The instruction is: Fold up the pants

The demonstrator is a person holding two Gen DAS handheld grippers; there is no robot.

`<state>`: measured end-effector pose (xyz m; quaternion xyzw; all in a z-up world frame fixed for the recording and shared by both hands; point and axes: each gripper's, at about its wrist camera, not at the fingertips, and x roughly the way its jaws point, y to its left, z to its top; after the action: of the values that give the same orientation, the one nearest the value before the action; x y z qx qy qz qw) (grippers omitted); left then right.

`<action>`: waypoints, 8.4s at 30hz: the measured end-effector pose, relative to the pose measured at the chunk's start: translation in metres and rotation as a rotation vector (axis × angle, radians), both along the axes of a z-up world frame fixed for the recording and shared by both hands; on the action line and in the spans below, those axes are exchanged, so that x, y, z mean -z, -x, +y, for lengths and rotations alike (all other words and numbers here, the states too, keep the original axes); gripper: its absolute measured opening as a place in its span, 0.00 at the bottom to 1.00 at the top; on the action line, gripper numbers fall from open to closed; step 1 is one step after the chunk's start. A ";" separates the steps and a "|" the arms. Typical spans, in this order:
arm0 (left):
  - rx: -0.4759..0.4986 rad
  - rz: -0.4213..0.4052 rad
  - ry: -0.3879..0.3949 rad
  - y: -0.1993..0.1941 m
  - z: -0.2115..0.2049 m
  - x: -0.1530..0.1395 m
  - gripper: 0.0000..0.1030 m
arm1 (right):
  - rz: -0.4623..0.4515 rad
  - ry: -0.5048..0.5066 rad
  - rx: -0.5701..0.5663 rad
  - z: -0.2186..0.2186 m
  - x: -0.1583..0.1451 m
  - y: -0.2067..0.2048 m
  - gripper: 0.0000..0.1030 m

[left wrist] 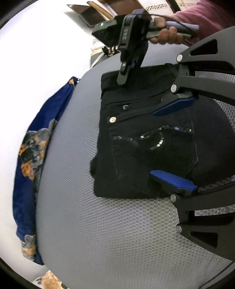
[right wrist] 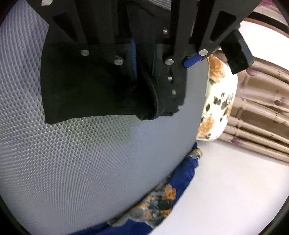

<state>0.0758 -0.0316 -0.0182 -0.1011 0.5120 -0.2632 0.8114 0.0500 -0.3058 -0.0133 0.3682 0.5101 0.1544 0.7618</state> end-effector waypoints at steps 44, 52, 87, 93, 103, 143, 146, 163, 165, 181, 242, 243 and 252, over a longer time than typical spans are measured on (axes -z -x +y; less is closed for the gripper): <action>0.337 -0.024 -0.191 0.024 -0.069 0.006 0.61 | 0.129 0.148 0.227 -0.053 -0.006 0.111 0.30; 0.274 0.013 -0.207 0.023 -0.073 0.002 0.61 | 0.100 0.277 0.216 -0.034 -0.016 0.117 0.15; 0.244 -0.038 -0.359 0.043 -0.083 0.007 0.63 | 0.124 0.376 0.196 -0.030 -0.014 0.126 0.23; 0.228 -0.060 -0.372 0.040 -0.079 -0.003 0.63 | 0.115 0.424 0.173 -0.031 -0.021 0.122 0.32; 0.119 -0.005 -0.222 0.009 -0.025 -0.017 0.71 | 0.103 0.383 0.146 -0.047 -0.022 0.110 0.50; 0.071 0.350 0.259 -0.055 -0.018 0.035 0.24 | 0.084 -0.077 0.013 -0.061 0.031 0.047 0.27; 0.085 0.309 0.224 -0.055 -0.019 0.023 0.21 | 0.060 -0.059 0.008 -0.051 0.015 0.044 0.25; -0.007 0.135 0.154 -0.161 0.027 -0.032 0.20 | -0.002 -0.039 -0.028 -0.006 -0.008 -0.090 0.22; -0.017 0.124 0.139 -0.179 0.033 -0.029 0.20 | 0.002 -0.033 -0.030 -0.004 -0.007 -0.109 0.22; -0.101 0.137 -0.039 -0.237 0.036 0.035 0.43 | 0.047 0.302 0.007 0.000 0.030 -0.164 0.47; -0.348 -0.152 -0.502 0.003 0.035 -0.073 0.62 | -0.271 0.851 0.044 0.140 -0.090 0.029 0.83; -0.346 -0.152 -0.502 0.004 0.035 -0.073 0.62 | -0.279 0.864 0.034 0.142 -0.089 0.031 0.83; -0.354 -0.149 -0.512 0.009 0.036 -0.072 0.62 | -0.272 0.849 0.038 0.139 -0.085 0.035 0.84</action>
<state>0.0671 0.0044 0.0538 0.0384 0.4754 0.0128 0.8789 0.0147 -0.1668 0.0721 0.0083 0.4164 -0.0359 0.9085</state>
